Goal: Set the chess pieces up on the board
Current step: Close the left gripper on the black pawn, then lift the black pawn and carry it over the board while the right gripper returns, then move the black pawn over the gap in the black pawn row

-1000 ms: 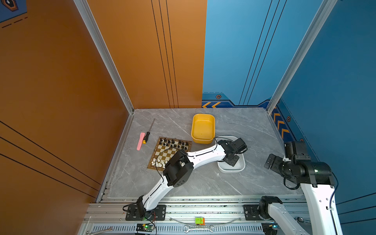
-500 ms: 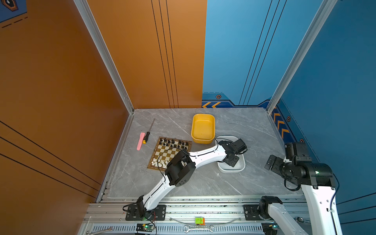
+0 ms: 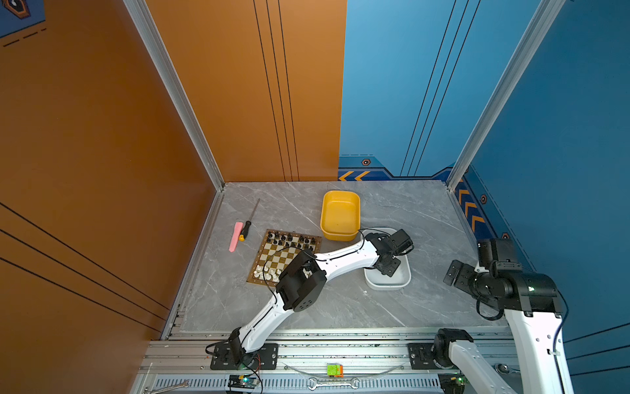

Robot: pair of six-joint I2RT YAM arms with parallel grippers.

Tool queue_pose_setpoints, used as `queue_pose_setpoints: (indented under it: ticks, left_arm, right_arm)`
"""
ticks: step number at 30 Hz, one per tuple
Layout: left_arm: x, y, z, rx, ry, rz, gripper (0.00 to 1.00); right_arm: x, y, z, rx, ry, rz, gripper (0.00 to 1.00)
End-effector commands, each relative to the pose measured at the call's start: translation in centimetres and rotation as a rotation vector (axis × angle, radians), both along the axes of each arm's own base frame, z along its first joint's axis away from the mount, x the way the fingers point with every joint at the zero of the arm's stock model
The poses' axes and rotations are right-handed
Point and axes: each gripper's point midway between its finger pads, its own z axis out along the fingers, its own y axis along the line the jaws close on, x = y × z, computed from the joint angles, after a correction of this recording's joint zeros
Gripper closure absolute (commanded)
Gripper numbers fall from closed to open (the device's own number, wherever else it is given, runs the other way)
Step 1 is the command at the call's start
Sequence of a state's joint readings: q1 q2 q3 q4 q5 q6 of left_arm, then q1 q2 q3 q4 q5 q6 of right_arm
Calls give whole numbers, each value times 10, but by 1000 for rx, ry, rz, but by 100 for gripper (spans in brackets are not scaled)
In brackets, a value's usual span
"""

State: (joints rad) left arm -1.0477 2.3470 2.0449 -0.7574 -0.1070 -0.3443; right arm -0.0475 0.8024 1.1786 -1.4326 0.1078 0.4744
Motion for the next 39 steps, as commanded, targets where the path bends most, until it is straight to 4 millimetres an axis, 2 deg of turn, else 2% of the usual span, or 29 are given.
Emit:
queue_pose_setpoints:
  ticks: [1,6,10,17,22,27,32,35,39]
  left_arm:
    - [6,5,17,-4,-10,-1,95]
    - [14,13,43,9,-73,3,95]
    - [30,33,68,48,-157,25,95]
    - [60,85,115,110,-312,116,95]
    - [79,132,133,167,-387,193,95]
    - [97,195,136,170,-395,323,95]
    - [109,254,126,148,-382,447,95]
    - [117,284,115,127,-366,517,95]
    - [124,311,100,119,-346,573,95]
  right_arm:
    - [-3,-2,-4,-5,32,0,0]
    - [3,0,-4,10,21,-1,0]
    - [8,3,-4,30,6,0,0]
    - [23,10,1,63,-30,17,0]
    - [41,19,10,80,-75,43,0]
    - [64,38,17,71,-114,100,0]
    - [93,74,20,32,-131,188,0]
    - [110,96,19,26,-135,227,0]
    - [129,119,20,20,-137,262,0]
